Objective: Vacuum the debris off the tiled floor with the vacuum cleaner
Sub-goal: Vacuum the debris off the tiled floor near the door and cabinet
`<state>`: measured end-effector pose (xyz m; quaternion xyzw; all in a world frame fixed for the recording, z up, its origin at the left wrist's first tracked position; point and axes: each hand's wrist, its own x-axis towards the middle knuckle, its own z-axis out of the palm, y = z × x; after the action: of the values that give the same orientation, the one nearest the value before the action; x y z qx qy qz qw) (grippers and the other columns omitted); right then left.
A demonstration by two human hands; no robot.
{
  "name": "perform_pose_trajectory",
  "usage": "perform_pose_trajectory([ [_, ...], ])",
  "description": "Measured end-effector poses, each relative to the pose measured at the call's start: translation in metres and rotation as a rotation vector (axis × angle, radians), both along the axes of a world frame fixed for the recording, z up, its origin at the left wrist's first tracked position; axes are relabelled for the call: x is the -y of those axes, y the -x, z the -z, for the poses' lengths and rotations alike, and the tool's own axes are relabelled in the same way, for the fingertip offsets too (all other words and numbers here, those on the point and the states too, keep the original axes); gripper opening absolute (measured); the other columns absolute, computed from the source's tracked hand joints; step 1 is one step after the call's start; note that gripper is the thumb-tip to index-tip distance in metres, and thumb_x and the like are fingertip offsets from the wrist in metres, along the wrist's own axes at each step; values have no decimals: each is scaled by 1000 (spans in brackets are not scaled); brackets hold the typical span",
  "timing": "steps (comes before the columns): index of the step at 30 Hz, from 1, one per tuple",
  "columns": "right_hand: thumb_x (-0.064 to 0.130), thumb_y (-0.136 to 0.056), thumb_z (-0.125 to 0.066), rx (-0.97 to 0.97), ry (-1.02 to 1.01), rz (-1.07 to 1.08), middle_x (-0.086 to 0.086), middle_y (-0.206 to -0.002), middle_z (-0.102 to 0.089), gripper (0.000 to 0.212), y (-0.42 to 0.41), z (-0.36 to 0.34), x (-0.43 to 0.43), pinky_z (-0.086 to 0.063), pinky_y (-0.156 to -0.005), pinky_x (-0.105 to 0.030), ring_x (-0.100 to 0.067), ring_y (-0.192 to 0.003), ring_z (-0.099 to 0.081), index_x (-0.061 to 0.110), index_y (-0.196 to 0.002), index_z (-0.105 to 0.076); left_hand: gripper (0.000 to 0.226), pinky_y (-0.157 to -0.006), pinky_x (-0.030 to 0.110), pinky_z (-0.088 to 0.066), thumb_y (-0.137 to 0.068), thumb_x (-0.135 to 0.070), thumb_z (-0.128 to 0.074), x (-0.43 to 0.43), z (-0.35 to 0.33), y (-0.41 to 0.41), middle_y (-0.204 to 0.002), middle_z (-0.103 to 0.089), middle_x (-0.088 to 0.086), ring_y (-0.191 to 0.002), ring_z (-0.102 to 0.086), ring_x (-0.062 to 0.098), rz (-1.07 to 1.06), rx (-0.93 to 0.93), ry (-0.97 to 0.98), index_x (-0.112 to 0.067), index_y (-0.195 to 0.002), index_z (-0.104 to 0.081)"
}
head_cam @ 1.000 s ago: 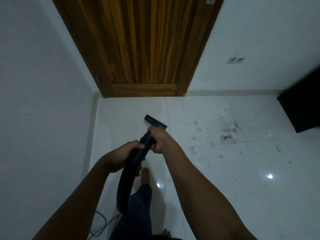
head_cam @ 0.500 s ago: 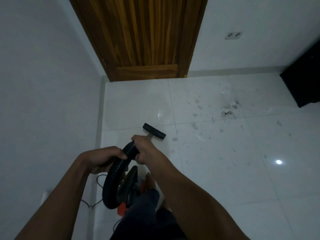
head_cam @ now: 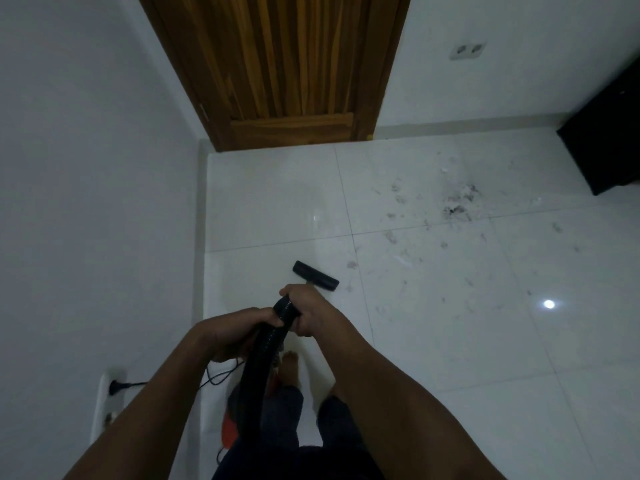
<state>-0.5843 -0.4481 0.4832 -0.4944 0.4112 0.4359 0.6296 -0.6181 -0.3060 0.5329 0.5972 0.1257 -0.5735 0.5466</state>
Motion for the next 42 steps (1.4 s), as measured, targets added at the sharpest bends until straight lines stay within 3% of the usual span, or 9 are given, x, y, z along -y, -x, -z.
perform_pose_trajectory([
  [4,18,-97,-54,-17,13,7,-13,-88,-54,16,-5,1,-2,-52,-50,-30,-22,-72,-57,4,-103,-47,43,-65,30,-52,-77,-44,-62,-1,4,-10,-82,-67,7,-71,-65,17,34,-8,-27,-8,-100,-60],
  [7,17,-98,-52,-5,22,27,-12,-82,-52,15,-16,4,-9,-50,-48,-29,-21,-68,-55,3,-96,-47,38,-69,34,-53,-94,-40,-54,-8,8,-21,-86,-68,11,-76,-67,23,35,0,-43,-4,-104,-61],
  [11,18,-95,-55,20,50,24,-14,-89,-57,19,-31,6,-17,-54,-63,-34,-24,-76,-60,3,-105,-50,41,-71,35,-56,-91,-40,-54,-19,8,-39,-90,-70,13,-84,-68,28,41,-8,20,-3,-105,-63],
  [15,21,-95,-57,4,78,6,-16,-101,-61,32,-45,10,-19,-55,-58,-32,-25,-81,-63,1,-119,-51,52,-79,40,-55,-91,-46,-57,-29,15,-52,-98,-72,14,-92,-69,30,76,-14,52,0,-116,-63],
  [20,19,-92,-60,44,115,5,-15,-96,-60,26,-66,9,-20,-57,-74,-37,-26,-83,-61,3,-112,-52,43,-90,47,-54,-95,-40,-59,-37,20,-59,-106,-72,15,-103,-68,36,162,-38,143,-1,-113,-64],
  [25,18,-93,-61,24,105,15,-15,-86,-61,27,-75,14,-16,-55,-60,-34,-23,-71,-62,2,-113,-52,51,-89,48,-55,-94,-46,-58,-34,18,-70,-105,-73,15,-100,-70,35,172,-32,144,1,-113,-63],
  [30,20,-95,-59,35,131,13,-16,-90,-61,30,-87,17,-13,-59,-75,-38,-25,-79,-64,2,-117,-50,53,-97,55,-52,-92,-49,-59,-27,25,-77,-103,-70,13,-94,-70,31,105,-21,61,-1,-115,-62],
  [34,18,-94,-57,48,118,-22,-13,-90,-58,29,-104,20,-7,-56,-60,-33,-24,-75,-61,2,-117,-50,50,-95,53,-51,-91,-48,-61,-26,28,-91,-100,-71,14,-95,-68,34,95,-48,144,0,-107,-66],
  [42,16,-97,-52,65,160,-7,-14,-92,-56,20,-148,32,12,-54,-62,-36,-28,-85,-59,2,-111,-48,59,-86,44,-55,-90,-56,-59,1,33,-118,-91,-73,13,-87,-70,29,2,0,45,0,-106,-66],
])
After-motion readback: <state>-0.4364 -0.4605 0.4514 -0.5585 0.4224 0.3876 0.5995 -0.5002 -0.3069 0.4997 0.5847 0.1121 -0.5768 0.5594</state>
